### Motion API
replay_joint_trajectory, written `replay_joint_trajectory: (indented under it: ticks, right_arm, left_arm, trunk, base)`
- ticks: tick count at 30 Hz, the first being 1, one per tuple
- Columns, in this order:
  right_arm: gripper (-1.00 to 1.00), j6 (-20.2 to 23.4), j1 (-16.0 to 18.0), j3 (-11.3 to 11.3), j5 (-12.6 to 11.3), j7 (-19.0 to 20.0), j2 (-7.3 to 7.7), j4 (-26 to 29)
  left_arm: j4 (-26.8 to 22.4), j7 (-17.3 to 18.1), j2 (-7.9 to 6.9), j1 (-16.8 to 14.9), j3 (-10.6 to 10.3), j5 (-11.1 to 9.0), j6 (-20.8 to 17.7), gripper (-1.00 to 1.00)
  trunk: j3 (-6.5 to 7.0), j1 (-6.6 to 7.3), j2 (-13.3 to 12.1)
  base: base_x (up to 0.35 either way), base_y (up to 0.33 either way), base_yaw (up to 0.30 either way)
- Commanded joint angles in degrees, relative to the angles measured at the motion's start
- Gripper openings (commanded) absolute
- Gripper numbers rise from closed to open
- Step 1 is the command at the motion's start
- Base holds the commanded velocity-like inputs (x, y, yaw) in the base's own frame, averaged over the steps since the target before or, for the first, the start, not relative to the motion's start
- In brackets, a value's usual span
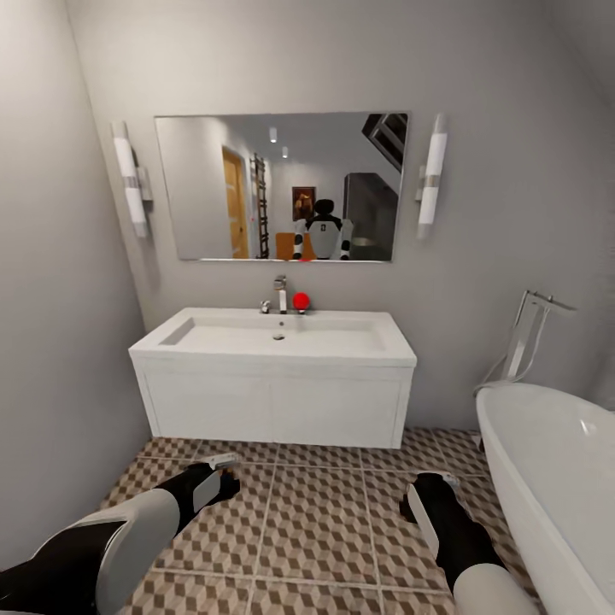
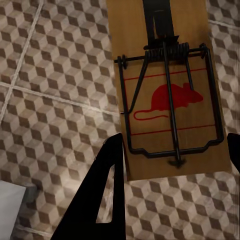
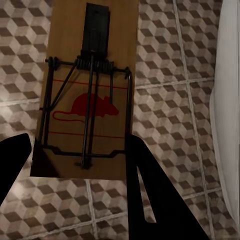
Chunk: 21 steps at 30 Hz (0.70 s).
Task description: Take the four mousetraps from the cabinet in the bathroom and place them on the bathroom floor. Make sure all four end up on the same floor surface, and ensure that at least two of them are either under or directly next to the same bathroom sink.
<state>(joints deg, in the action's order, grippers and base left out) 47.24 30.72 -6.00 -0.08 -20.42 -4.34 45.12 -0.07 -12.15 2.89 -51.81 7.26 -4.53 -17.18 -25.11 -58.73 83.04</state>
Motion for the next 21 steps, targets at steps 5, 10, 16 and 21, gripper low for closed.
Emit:
replay_joint_trajectory:
  ticks: [5,10,16,21]
  right_arm:
    - [-1.00,0.22,0.04,-0.15,-0.01,-0.15,-0.06,0.05]
    - [-1.00,0.22,0.04,-0.15,-0.01,-0.15,-0.06,0.05]
    - [-1.00,0.22,0.04,-0.15,-0.01,-0.15,-0.06,0.05]
    - [-1.00,0.22,0.04,-0.15,-0.01,-0.15,-0.06,0.05]
  left_arm:
    - [-0.01,-0.41,0.06,-0.05,0.28,-0.32,-0.11,-1.00]
    - [-0.01,-0.34,0.09,-0.05,0.24,-0.31,0.05,-1.00]
    - [-0.01,-0.24,0.27,-0.05,0.22,-0.25,0.53,-1.00]
    - [-0.01,-0.24,0.70,-0.05,0.21,-0.22,0.58,-1.00]
  trunk:
    - [-0.07,0.00,0.04]
    - [-0.07,0.00,0.04]
    - [-0.07,0.00,0.04]
    - [-0.07,0.00,0.04]
  base:
    - [0.003,0.001,-0.237]
    - [0.001,0.000,-0.240]
    - [0.000,0.000,-0.106]
    - [0.000,0.000,-0.019]
